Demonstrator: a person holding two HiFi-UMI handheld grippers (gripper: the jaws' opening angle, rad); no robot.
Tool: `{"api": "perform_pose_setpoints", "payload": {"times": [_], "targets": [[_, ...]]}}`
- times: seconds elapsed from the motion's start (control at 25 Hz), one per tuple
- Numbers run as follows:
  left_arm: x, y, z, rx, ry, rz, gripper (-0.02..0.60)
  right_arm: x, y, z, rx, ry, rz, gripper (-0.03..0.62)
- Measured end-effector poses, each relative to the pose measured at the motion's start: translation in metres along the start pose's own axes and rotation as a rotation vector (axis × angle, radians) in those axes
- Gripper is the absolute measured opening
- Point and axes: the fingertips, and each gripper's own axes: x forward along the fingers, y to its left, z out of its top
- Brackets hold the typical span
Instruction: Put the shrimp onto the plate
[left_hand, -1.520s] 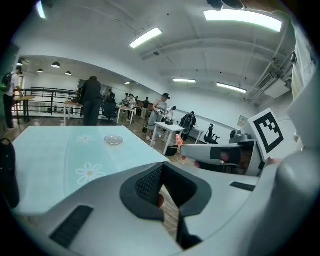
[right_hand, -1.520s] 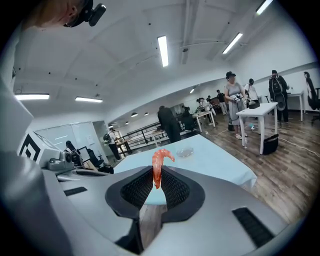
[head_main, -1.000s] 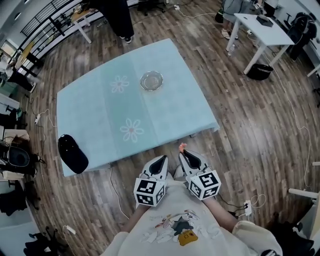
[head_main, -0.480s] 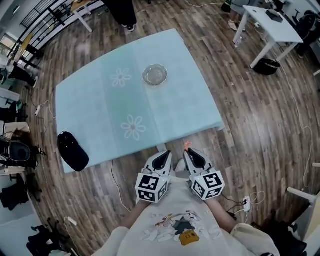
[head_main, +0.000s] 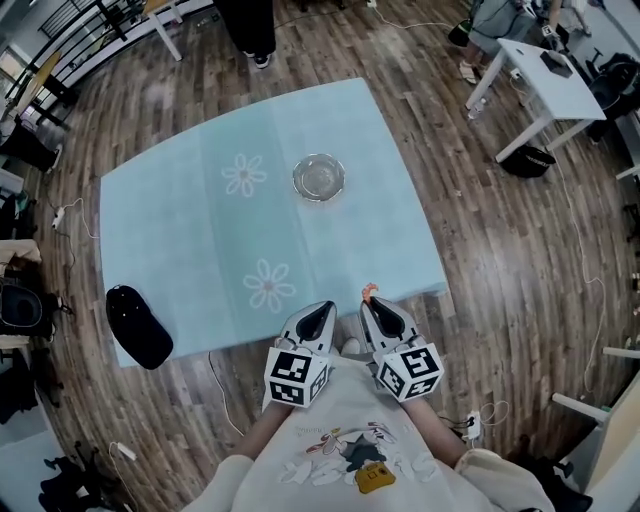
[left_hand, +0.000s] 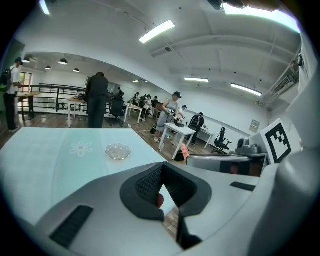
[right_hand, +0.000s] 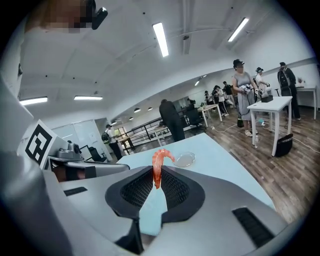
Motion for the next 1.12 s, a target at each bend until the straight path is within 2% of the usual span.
{"api": "perform_pose_setpoints", "payload": {"times": [0.28,0.56,0.76,1.12], "targets": [[0.024,0.041,0.039,0.01,-0.034,-0.033,0.008,0.056,-0.007,0.035,-0.02,-0.017,-0.016,0.066],[0.045,0.065,0.054,0.022,-0.016,-0.042,0.008,0.08,-0.01,0.049,-0.014,-0.012,-0.018,0.066],[0.071,0.068,0.083,0.012,-0.042,-0.006,0.008,0.095,-0.034,0.07,-0.033,0.003,0.013,0.066],[0.091,0.078,0.08,-0.031,-0.027,0.082,0.008,0.121,-0.053,0.075,-0.058,0.057,0.087,0.066]]}}
